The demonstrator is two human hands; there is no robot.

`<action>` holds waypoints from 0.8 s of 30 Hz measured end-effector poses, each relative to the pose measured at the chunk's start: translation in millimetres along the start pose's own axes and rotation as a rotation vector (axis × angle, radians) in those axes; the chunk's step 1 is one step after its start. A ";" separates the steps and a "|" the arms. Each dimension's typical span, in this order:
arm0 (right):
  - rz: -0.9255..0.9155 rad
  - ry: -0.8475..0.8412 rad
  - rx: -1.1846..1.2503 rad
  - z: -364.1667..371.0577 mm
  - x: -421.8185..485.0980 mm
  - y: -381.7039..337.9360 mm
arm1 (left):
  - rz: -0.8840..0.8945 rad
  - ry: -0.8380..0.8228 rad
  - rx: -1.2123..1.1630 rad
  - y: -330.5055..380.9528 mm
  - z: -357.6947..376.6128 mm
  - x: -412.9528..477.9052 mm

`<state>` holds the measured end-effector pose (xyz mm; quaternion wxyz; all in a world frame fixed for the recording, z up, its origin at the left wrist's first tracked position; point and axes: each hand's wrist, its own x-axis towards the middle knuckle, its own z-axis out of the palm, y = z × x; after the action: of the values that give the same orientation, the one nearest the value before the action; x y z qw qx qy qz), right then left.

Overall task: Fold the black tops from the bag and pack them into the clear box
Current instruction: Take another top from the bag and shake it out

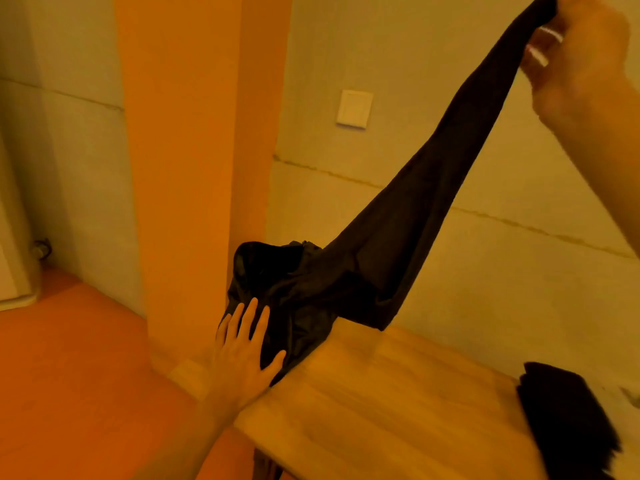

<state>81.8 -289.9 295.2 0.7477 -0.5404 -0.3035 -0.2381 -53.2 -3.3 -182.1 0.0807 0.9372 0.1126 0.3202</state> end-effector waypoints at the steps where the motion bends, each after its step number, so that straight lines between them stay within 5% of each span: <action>1: -0.012 0.004 -0.095 -7.7 -15.0 1.9 | 0.000 0.003 0.005 1.7 -2.5 -0.1; 8: 0.220 0.134 -0.452 -92.1 -176.0 67.1 | 0.177 0.086 -0.162 64.6 -13.0 -22.5; 15: 0.783 -0.227 -0.973 -150.0 -304.1 187.6 | 0.127 -0.348 0.024 134.3 19.0 -23.6; 21: 0.760 -0.449 -1.165 -158.5 -377.9 221.1 | 0.277 -0.171 -0.134 135.2 39.2 -37.7; 24: 0.657 -0.369 -1.175 -171.9 -404.1 218.4 | 0.393 -0.172 -0.150 163.8 29.9 -56.0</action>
<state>-18.8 -376.3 -177.0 0.3010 -0.9508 -0.0673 -0.0286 -51.7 -177.8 -201.6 0.0954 0.9563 -0.1037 0.2562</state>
